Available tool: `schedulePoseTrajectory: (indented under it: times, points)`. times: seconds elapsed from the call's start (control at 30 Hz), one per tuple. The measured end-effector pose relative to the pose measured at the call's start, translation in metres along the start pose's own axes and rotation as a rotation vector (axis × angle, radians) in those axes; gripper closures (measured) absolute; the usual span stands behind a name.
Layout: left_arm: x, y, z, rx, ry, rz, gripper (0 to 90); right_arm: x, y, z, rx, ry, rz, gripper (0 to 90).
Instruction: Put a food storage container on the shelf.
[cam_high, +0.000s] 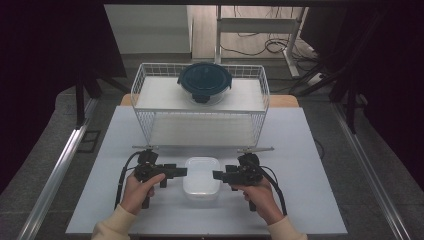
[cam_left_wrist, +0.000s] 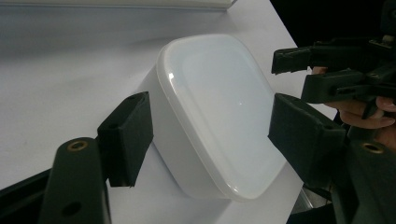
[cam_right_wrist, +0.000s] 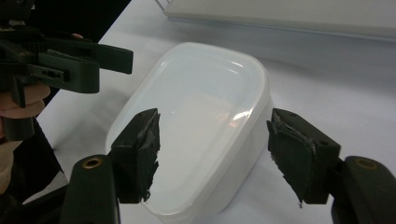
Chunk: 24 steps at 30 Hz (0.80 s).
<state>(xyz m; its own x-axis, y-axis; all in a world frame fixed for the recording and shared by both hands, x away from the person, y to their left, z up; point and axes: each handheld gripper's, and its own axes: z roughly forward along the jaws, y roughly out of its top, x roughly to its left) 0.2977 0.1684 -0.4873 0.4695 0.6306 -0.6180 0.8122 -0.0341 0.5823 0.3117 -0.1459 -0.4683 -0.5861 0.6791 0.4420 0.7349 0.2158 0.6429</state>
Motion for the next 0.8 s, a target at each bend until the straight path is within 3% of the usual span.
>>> schedulePoseTrajectory:
  times: [0.27,0.37,0.63,0.67,0.73,0.8]
  points:
    - [0.003,0.0,0.01,0.031,-0.014,-0.024,31.7,-0.006,-0.003,0.008,0.02,0.014,0.034,39.4]
    - [0.005,0.0,0.013,0.046,-0.04,-0.041,32.0,-0.009,-0.005,0.011,0.029,0.026,0.047,41.5]
    - [0.008,0.0,0.017,0.07,-0.061,-0.064,34.4,-0.015,-0.007,0.016,0.038,0.069,0.095,48.4]
    - [0.009,-0.001,0.017,0.067,-0.069,-0.072,34.9,-0.015,-0.007,0.016,0.037,0.068,0.097,48.9]
    - [0.016,-0.002,0.019,0.071,-0.144,-0.119,37.3,-0.016,-0.007,0.016,0.04,0.067,0.102,50.2]
    - [0.019,-0.004,0.02,0.077,-0.138,-0.127,39.5,-0.016,-0.008,0.017,0.043,0.068,0.11,51.6]
